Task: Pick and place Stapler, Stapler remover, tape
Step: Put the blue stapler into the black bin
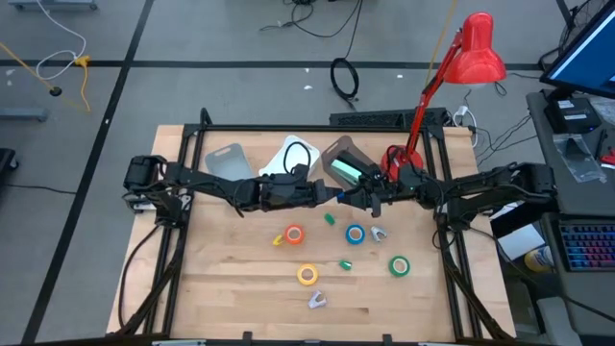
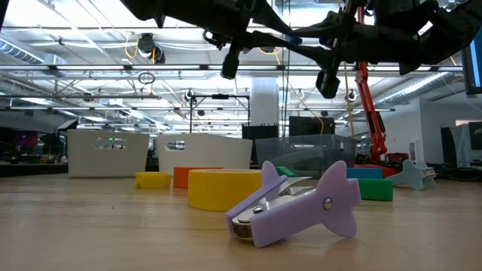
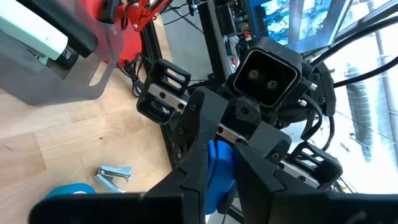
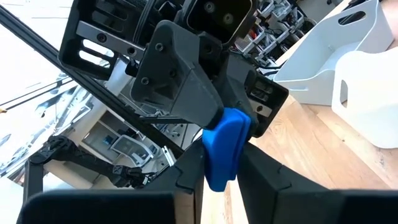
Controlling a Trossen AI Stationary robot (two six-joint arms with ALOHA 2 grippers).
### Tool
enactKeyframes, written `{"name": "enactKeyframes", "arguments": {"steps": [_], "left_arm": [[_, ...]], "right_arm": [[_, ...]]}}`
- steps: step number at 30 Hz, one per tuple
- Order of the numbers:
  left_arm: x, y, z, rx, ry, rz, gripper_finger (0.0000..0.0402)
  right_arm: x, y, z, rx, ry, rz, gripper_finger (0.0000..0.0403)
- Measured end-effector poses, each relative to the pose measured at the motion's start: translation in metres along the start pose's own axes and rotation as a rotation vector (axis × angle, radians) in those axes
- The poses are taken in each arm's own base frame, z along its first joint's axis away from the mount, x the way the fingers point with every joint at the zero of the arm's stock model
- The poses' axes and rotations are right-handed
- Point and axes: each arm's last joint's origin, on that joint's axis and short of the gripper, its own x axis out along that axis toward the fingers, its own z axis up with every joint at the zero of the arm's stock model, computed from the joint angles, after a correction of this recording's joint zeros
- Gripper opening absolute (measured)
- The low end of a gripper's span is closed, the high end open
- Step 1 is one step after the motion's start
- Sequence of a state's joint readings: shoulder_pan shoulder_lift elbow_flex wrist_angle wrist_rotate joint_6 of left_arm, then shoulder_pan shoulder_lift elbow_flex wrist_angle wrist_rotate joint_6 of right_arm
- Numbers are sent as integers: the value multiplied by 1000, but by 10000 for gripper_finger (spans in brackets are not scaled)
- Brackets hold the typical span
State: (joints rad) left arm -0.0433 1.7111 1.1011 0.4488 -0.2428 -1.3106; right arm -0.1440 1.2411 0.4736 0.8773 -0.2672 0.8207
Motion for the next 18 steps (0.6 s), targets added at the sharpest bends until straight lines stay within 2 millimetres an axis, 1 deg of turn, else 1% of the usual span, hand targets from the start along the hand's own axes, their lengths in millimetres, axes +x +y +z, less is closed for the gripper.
{"name": "enactKeyframes", "arguments": {"steps": [3,8,14,18], "left_arm": [[0,0,0,13,0,0,80],[1,1,3,47,1,1,122],[3,4,13,69,18,2,175],[5,7,24,119,21,1,201]], "right_arm": [[0,0,0,-7,-1,-1,60],[0,0,0,-10,-4,-5,58],[0,0,1,-11,-9,-3,58],[0,0,0,-21,-7,-6,58]]}}
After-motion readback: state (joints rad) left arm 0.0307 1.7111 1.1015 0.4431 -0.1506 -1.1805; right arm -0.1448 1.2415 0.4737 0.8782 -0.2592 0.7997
